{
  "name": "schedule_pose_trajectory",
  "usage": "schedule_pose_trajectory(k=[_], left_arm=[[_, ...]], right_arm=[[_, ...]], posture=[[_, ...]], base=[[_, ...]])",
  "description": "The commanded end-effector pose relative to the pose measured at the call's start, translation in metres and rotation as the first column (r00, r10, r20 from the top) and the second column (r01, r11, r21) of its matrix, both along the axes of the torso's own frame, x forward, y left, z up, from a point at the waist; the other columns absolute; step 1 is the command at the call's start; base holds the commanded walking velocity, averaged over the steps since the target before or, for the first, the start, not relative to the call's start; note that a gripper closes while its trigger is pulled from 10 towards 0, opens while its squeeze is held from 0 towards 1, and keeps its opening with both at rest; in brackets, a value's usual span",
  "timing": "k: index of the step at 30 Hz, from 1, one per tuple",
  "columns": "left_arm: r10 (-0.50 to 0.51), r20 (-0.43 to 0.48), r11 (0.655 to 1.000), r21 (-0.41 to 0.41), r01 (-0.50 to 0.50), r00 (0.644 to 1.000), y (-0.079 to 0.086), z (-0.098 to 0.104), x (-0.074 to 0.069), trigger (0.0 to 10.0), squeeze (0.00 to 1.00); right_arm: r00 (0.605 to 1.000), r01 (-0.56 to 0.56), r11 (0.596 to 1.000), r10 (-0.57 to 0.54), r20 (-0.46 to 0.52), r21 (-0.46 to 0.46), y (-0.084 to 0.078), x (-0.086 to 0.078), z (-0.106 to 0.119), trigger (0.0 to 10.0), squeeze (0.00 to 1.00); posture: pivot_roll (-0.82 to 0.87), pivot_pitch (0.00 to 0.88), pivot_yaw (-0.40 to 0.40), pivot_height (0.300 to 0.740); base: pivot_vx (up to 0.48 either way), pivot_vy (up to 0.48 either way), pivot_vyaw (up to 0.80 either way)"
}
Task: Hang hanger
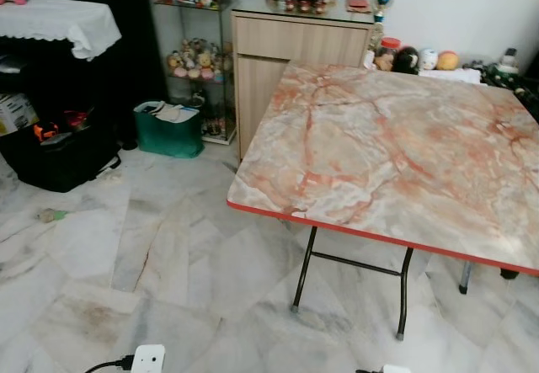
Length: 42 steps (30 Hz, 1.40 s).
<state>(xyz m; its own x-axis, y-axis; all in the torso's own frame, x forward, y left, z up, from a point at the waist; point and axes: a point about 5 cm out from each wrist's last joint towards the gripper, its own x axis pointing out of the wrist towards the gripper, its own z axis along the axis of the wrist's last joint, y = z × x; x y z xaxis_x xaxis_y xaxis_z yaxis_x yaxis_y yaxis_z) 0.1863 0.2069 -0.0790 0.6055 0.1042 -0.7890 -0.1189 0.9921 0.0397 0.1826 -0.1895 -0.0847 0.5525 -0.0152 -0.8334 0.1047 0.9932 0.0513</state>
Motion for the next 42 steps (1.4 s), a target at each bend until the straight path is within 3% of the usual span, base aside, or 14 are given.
schedule_pose_trajectory(k=[1, 17, 42], left_arm=[[-0.009, -0.022, 1.000, 0.006, 0.009, 1.000, 0.0013, -0.0027, -0.0056, 10.0, 0.00], [-0.021, -0.008, 1.000, 0.008, 0.021, 1.000, -0.0019, -0.0012, -0.0017, 10.0, 0.00], [-0.035, 0.005, 0.999, 0.007, 0.035, 0.999, -0.0040, 0.0004, 0.0017, 10.0, 0.00]], right_arm=[[1.000, 0.011, 1.000, -0.011, -0.004, 0.010, 0.0020, -0.0024, -0.0014, 10.0, 0.00], [1.000, -0.011, 1.000, 0.011, -0.016, 0.005, 0.0020, -0.0029, -0.0017, 10.0, 0.00], [1.000, 0.017, 1.000, -0.017, 0.000, 0.007, 0.0017, -0.0023, -0.0012, 10.0, 0.00]], posture=[[0.11, 0.004, -0.007, 0.740], [0.11, 0.000, -0.010, 0.740], [0.11, 0.003, -0.009, 0.740]], base=[[0.000, 0.000, 0.00], [0.000, -0.277, -0.62], [0.000, -0.283, 0.00]])
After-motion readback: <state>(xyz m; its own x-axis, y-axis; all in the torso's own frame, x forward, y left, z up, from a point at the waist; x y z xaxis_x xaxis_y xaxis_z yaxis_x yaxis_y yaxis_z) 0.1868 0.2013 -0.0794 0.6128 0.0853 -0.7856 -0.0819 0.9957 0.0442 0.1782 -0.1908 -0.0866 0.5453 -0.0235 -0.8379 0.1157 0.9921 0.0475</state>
